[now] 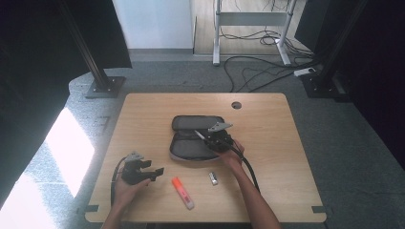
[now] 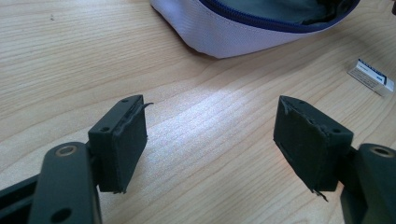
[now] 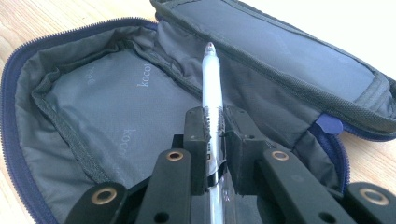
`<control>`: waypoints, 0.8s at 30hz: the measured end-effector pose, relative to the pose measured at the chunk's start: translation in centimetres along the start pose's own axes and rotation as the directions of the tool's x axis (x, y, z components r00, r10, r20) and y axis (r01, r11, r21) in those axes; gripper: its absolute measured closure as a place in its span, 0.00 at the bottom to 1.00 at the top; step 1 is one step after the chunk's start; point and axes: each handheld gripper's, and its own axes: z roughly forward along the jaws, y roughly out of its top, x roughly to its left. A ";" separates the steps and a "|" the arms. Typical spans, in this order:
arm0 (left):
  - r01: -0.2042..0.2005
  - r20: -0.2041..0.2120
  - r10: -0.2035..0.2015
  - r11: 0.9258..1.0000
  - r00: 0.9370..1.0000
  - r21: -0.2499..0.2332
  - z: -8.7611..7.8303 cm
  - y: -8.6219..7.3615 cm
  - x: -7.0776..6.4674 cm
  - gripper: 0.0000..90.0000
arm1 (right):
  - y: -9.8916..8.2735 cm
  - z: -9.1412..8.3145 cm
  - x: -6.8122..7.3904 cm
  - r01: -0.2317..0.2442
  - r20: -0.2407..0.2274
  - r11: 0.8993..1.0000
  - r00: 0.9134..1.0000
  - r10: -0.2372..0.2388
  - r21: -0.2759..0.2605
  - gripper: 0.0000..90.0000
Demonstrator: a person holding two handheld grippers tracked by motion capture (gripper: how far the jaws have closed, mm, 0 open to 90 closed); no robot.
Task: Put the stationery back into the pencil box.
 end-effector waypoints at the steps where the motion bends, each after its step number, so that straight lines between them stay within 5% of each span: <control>1: -0.001 0.000 0.001 1.000 1.000 0.001 0.0 0.0 0.0 0.29 | -0.1 0.0 0.0 0.004 -0.001 1.000 1.000 -0.004 0.005 0.87; 24: 0.001 0.000 -0.001 1.000 1.000 -0.001 0.0 0.0 0.0 0.29 | -0.4 -1.3 0.1 -0.040 -0.011 0.998 0.999 0.039 -0.044 0.72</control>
